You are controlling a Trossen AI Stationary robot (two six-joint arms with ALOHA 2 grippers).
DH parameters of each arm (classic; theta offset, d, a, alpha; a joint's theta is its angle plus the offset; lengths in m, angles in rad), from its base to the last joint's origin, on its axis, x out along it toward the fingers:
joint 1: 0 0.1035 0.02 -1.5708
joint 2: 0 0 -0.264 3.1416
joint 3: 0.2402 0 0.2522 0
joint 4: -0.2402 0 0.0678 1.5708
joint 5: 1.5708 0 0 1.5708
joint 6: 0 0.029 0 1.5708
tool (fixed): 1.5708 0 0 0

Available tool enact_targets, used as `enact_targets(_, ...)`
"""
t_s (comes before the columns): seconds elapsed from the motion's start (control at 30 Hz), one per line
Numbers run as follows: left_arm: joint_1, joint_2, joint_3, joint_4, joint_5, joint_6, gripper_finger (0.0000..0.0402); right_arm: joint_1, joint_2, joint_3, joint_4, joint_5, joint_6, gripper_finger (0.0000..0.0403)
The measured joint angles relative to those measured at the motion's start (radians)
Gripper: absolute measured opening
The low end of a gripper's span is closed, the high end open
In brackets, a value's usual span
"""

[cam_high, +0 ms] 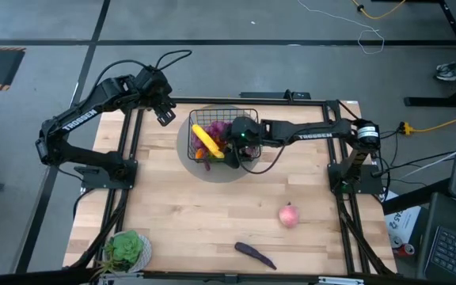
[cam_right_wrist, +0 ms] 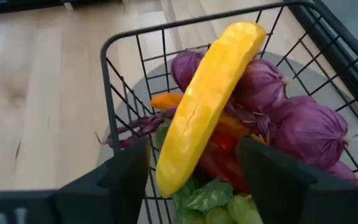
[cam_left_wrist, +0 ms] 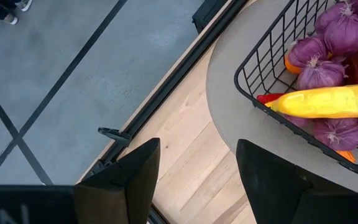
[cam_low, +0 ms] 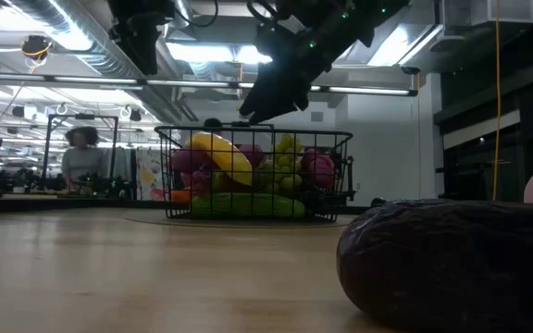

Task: Build produce basket
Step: Put the pink peach into the wire basket

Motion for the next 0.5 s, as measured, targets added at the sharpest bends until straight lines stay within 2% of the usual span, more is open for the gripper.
enact_targets(0.23,0.000,0.000,0.000,0.000,0.000,0.000,0.0208,0.001,-0.003,0.098,-0.091,0.000,0.004,0.0249)
enact_targets(0.5,0.000,0.000,0.000,0.000,0.000,0.001,0.0208,0.010,-0.005,0.359,-0.546,-0.002,0.158,0.0225)
